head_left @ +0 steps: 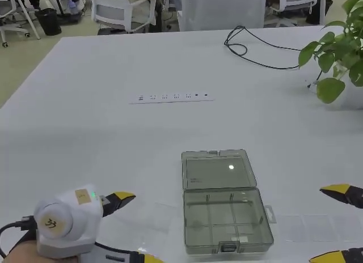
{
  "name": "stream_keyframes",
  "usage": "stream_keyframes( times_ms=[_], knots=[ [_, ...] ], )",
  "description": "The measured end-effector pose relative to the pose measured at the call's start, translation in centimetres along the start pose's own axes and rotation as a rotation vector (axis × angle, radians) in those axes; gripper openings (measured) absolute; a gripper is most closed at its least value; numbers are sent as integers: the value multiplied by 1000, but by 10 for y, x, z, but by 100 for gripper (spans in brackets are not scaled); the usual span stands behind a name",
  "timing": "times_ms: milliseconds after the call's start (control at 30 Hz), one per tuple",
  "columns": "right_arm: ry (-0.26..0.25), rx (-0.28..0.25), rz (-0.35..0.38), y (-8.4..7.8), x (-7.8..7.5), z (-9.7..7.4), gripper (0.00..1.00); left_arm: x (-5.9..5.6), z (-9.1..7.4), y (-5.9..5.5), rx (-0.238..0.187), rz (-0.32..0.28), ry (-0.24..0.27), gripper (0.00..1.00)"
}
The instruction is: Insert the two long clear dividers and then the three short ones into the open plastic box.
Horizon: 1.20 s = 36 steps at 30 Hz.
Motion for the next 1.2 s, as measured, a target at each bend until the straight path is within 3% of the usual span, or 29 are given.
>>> stream_keyframes(
  times_ms=[267,433,800,933,1000,1200],
  knots=[
    [0,-2,3,-1,0,0,85,14,-7,-3,26,-25,49,91],
    [-2,-5,7,-1,0,0,84,22,-10,-8,67,-86,85,84],
    [-5,-12,14,-2,0,1,84,33,-11,-19,164,-176,144,78],
    [-4,-14,15,-2,1,1,84,39,-13,-25,206,-250,174,72],
    [-4,-16,15,-2,1,1,84,41,-13,-26,201,-268,179,71],
    [-5,-18,18,-3,1,1,84,47,-13,-34,279,-326,227,64]
  ],
)
Point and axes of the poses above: the centre of the closed fingertips' face, and the gripper's own axes: z roughly forward along the fingers, x roughly to its left, y roughly out of its top, the point moved 8 cm from there along -z, roughly backward along the fingers, and after that the axes turned 8 degrees about z, right-handed, at the moved point
